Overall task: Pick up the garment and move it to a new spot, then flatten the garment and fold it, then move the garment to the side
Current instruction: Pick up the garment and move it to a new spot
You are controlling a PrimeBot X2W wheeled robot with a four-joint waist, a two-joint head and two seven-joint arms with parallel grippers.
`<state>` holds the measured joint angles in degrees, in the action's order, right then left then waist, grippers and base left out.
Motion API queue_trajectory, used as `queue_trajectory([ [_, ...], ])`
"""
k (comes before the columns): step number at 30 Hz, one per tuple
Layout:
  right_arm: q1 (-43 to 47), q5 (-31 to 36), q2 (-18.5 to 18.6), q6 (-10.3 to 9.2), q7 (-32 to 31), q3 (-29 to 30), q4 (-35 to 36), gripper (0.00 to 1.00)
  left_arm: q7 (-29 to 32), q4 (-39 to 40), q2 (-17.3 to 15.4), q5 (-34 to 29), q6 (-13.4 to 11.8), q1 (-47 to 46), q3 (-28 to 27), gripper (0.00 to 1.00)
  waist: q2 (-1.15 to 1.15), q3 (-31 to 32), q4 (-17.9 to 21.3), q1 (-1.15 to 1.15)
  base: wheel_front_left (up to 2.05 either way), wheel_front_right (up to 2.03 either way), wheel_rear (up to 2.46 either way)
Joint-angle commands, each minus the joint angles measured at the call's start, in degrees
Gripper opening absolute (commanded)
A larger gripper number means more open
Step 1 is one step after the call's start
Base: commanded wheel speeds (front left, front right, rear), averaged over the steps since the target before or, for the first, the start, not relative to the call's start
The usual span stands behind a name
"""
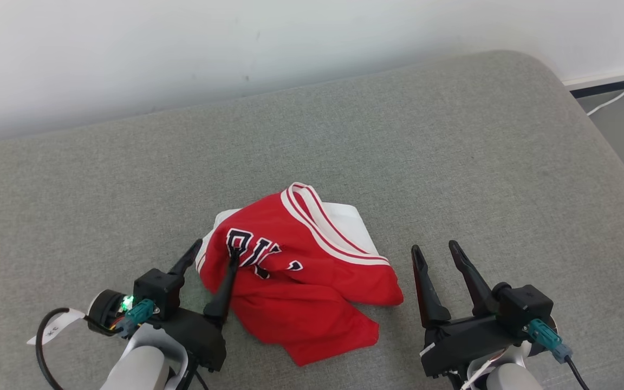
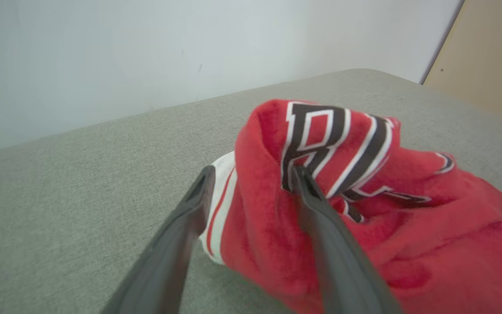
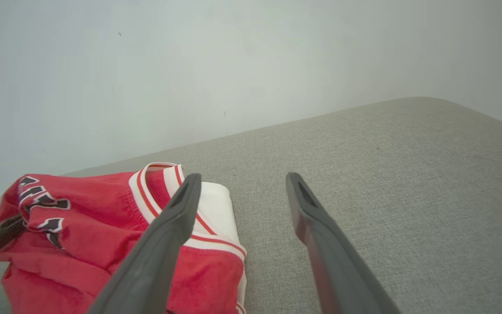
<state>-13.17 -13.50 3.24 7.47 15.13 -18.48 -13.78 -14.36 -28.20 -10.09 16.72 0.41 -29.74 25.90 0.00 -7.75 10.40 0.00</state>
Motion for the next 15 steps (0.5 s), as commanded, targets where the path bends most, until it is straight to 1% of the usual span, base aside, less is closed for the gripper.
queue_trajectory([
  [1, 0.66, -0.03, 0.31, 0.04, 0.2, -0.08, 0.01, 1.0, -0.45, 0.08, 0.08, 0.09, 0.01, -0.35, -0.05, 1.0, 0.0, 0.11, -0.24, 0.0, 0.0, 0.0, 0.0],
  [8, 0.98, -0.15, 0.59, 0.04, 0.2, -0.02, -0.47, 1.0, -0.72, 3.6, 0.4, -1.18, -0.45, -0.68, 0.24, 1.0, 0.0, 1.18, -0.87, 0.0, 0.0, 0.0, 0.0],
  [15, 1.85, -0.06, 0.59, 0.04, 0.2, 0.06, -0.68, 1.0, -0.71, 8.32, 0.91, -1.35, -0.88, 2.04, 1.53, 1.0, 0.0, 2.44, -1.69, 0.0, 0.0, 0.0, 0.0],
])
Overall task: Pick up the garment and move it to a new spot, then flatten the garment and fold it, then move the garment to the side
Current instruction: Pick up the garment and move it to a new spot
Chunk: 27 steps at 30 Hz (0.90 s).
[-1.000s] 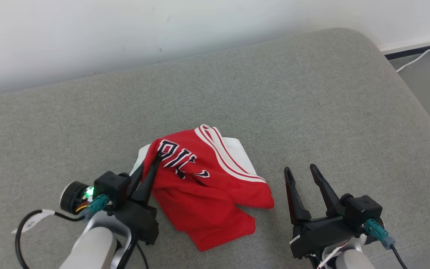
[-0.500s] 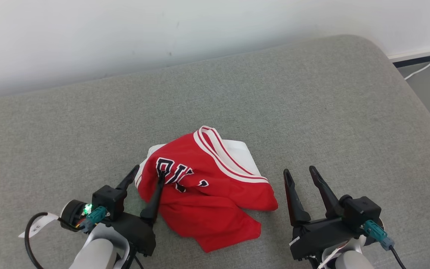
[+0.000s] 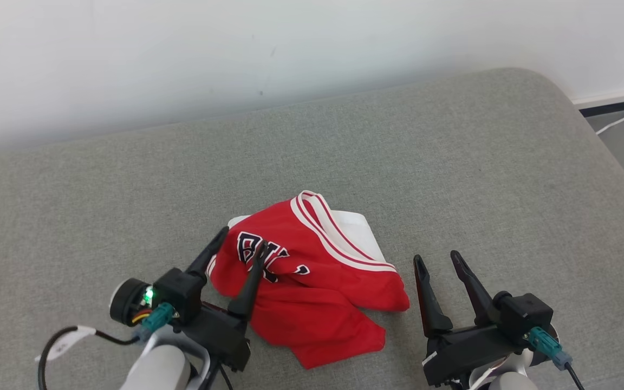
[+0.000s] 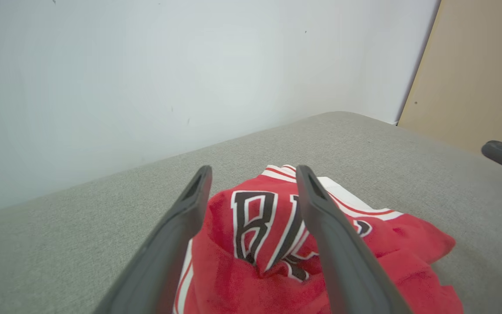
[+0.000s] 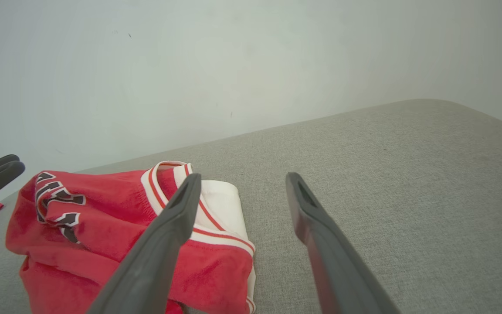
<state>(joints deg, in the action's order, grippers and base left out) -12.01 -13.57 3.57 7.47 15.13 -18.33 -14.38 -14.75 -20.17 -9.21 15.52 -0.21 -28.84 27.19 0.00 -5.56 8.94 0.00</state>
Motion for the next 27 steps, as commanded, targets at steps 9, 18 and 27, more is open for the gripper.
queue_trajectory([
  [9, 1.32, -0.43, 0.91, 0.04, 0.2, 0.18, -0.07, 1.0, -0.4, 6.59, 1.03, 1.43, -2.72, 8.58, 0.09, 1.0, 0.0, 1.18, -1.43, 0.0, 0.0, 0.0, 0.0],
  [18, 2.61, -0.14, 1.81, 0.04, 0.2, 1.95, -0.78, 1.0, -0.43, 14.81, 0.67, -0.96, -6.86, 17.2, -6.59, 1.0, 0.0, 2.25, -3.81, 0.0, 0.0, 0.0, 0.0],
  [27, 3.13, -0.06, 2.61, 0.04, -0.37, 3.64, -2.73, 1.0, -0.43, 21.25, 0.3, -2.43, -8.86, 23.91, -18.32, 1.0, 0.0, 2.34, -7.09, 0.0, 0.0, 0.0, 0.0],
])
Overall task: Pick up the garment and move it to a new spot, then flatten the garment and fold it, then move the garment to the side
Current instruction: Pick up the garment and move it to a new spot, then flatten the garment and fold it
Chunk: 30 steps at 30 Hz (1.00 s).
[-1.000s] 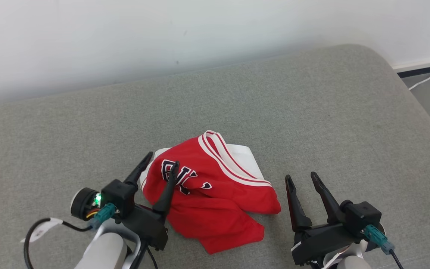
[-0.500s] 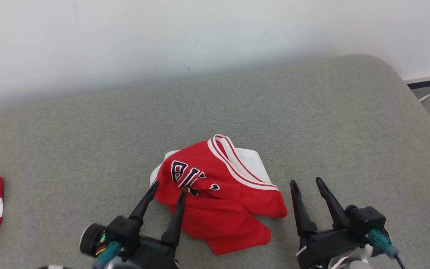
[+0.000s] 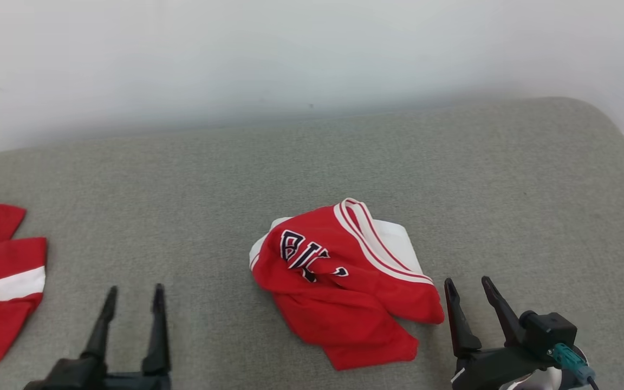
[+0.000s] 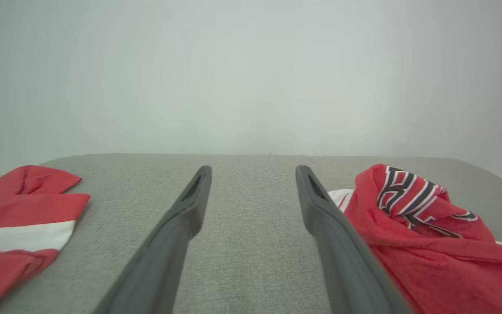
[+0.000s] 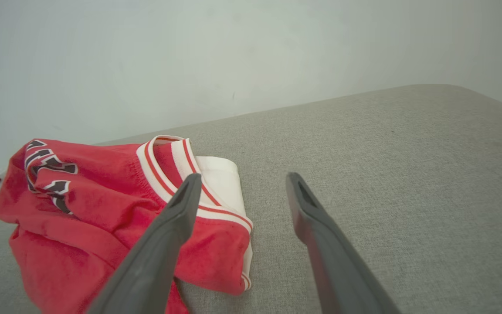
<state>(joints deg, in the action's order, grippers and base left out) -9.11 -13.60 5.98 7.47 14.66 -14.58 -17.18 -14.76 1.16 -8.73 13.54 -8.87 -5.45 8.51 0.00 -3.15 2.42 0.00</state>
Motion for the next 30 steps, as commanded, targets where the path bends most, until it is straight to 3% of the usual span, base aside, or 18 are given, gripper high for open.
queue_trajectory([
  [1, 0.18, -0.07, 0.37, 0.04, -0.03, 0.12, -0.24, 1.0, -0.43, 0.49, 0.0, -0.68, -0.25, 1.13, -0.82, 1.0, 0.0, -0.09, -0.89, 0.0, 0.0, 0.0, 0.0],
  [6, -0.2, -0.3, 0.7, 0.04, -0.38, 1.11, -1.66, 1.0, -0.42, 2.11, 0.91, -1.64, 0.5, 3.32, -4.8, 1.0, 0.0, -0.21, -2.32, 0.0, 0.0, 0.0, 0.0],
  [16, -2.63, -0.77, 1.18, 0.04, -2.39, 0.83, -5.64, 1.0, -0.43, 2.56, 3.35, -3.73, 3.11, 4.29, -7.03, 1.0, 0.0, -0.01, -3.96, 0.0, 0.0, 0.0, 0.0],
  [30, -10.66, -4.76, 2.42, 0.04, -7.77, -1.02, -19.03, 1.0, -0.43, 1.35, 5.15, -4.57, 5.59, 2.48, -7.84, 1.0, 0.0, -1.3, -6.19, 0.0, 0.0, 0.0, 0.0],
])
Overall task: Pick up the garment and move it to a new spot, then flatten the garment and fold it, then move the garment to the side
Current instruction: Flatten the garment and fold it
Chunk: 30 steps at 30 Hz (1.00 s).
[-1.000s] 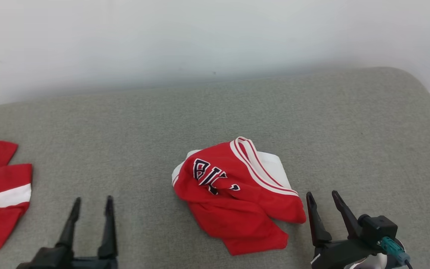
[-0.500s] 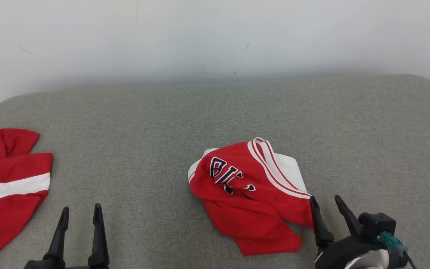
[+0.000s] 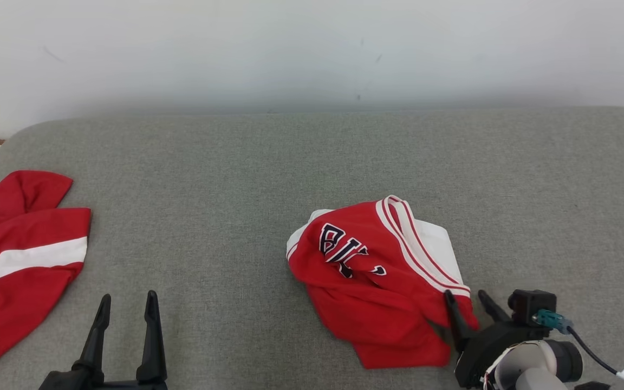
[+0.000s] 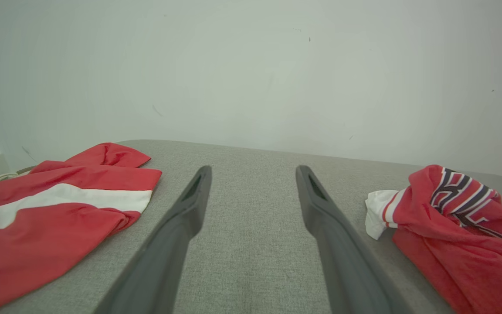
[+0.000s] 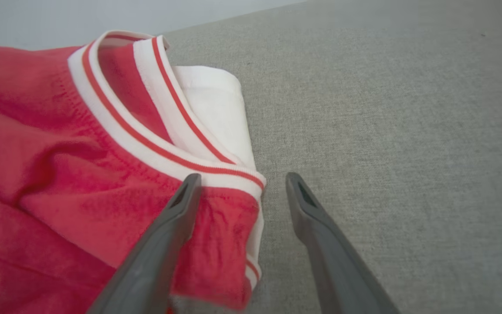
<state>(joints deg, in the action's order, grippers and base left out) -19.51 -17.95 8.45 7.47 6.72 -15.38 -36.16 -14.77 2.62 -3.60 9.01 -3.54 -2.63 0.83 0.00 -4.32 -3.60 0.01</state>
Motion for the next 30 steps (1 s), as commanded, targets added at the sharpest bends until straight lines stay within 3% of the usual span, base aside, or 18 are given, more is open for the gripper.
queue_trajectory([
  [1, -0.42, -0.76, -0.17, 0.04, -0.28, -0.73, -1.05, 0.96, -0.42, -0.19, 0.08, -0.08, 0.36, -0.37, -0.21, 1.0, 0.0, -0.17, -0.29, -0.01, 0.0, 0.0, 0.0],
  [2, -0.65, -1.12, -0.18, 0.04, -0.44, -1.15, -1.73, 0.85, -0.42, -0.24, 0.13, -0.12, 0.29, -0.39, -0.28, 1.0, 0.0, -0.21, -0.4, -0.01, 0.0, 0.0, 0.0],
  [3, -0.99, -1.43, -0.15, 0.04, -0.29, -1.57, -2.34, 0.36, -0.42, -0.3, 0.18, -0.14, 0.37, -0.38, -0.38, 1.0, 0.0, -0.24, -0.46, -0.01, 0.0, 0.0, 0.0],
  [4, -1.41, -1.51, -0.01, 0.04, 0.31, -2.27, -2.62, 0.0, -0.42, -0.35, 0.27, -0.16, 0.46, -0.36, -0.46, 1.0, 0.0, -0.27, -0.54, -0.01, 0.0, 0.0, 0.0],
  [16, -7.32, -1.73, 1.16, 0.04, 7.09, -6.24, -2.2, 0.0, -0.42, -1.11, 0.63, -0.42, 0.77, -0.28, -1.37, 1.0, 0.0, 0.43, -0.56, -0.01, 0.0, 0.0, 0.0],
  [30, -23.38, -6.68, 3.33, 0.04, 7.32, -14.69, 3.12, 0.0, -0.41, -2.26, 0.7, 0.5, 0.34, 1.88, -0.61, 1.0, 0.0, 4.71, 0.06, -0.01, 0.0, 0.0, 0.0],
])
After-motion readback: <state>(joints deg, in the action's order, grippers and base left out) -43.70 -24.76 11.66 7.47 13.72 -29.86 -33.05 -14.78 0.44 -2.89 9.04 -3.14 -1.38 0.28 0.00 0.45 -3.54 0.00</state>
